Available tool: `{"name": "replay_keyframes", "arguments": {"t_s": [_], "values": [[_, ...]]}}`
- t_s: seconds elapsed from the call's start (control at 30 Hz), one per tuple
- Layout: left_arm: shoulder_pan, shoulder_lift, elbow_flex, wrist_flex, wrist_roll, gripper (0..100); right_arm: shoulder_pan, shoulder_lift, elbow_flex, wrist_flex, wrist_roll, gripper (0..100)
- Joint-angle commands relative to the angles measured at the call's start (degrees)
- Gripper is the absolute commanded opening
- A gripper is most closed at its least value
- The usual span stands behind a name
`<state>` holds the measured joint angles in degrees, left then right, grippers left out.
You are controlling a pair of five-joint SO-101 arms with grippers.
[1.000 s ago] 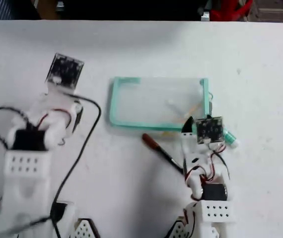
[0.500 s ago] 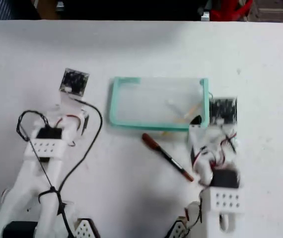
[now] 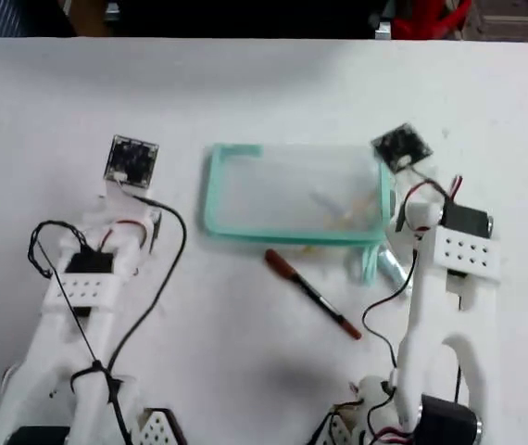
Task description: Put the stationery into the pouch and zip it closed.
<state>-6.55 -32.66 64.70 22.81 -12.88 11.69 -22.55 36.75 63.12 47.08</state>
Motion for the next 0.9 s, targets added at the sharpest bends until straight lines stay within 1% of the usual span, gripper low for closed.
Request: {"name": "replay_keyframes", "arguments": {"t_s": [0.0,0.07,0.13,0.2,0.27,0.37,0.53,0.67,0.77,0.87], "values": [[0.13,-2.07,-0.18,-2.81,0.18,9,-1.36,-1.45,2.29,-1.01,1.05,22.3],[0.13,-2.07,-0.18,-2.64,0.18,9,-2.33,-2.07,4.04,-5.23,-1.67,22.3],[0.13,-2.07,0.26,-2.81,0.18,9,-2.15,-1.80,5.54,-13.23,-5.01,22.3],[0.13,-2.07,0.79,-2.99,0.18,9,-0.22,-0.57,6.77,-21.41,-7.65,22.3],[0.13,-2.07,0.88,-2.99,0.18,9,0.84,2.07,7.47,-27.74,-9.23,22.3],[0.13,-2.07,0.88,-3.08,0.18,9,0.48,8.75,7.30,-33.01,-9.85,22.3],[0.13,-2.07,0.79,-3.08,0.18,9,-1.89,18.51,5.54,-35.12,-9.41,22.3],[0.13,-2.07,0.70,-3.16,0.18,9,-3.30,20.09,4.75,-35.03,-9.41,22.3],[0.22,-2.07,1.05,-5.01,0.18,9,-7.87,18.51,4.84,-32.57,-9.41,22.3],[0.22,-2.07,1.05,-5.19,0.18,9,-15.16,16.57,4.84,-28.53,-9.49,22.3]]}}
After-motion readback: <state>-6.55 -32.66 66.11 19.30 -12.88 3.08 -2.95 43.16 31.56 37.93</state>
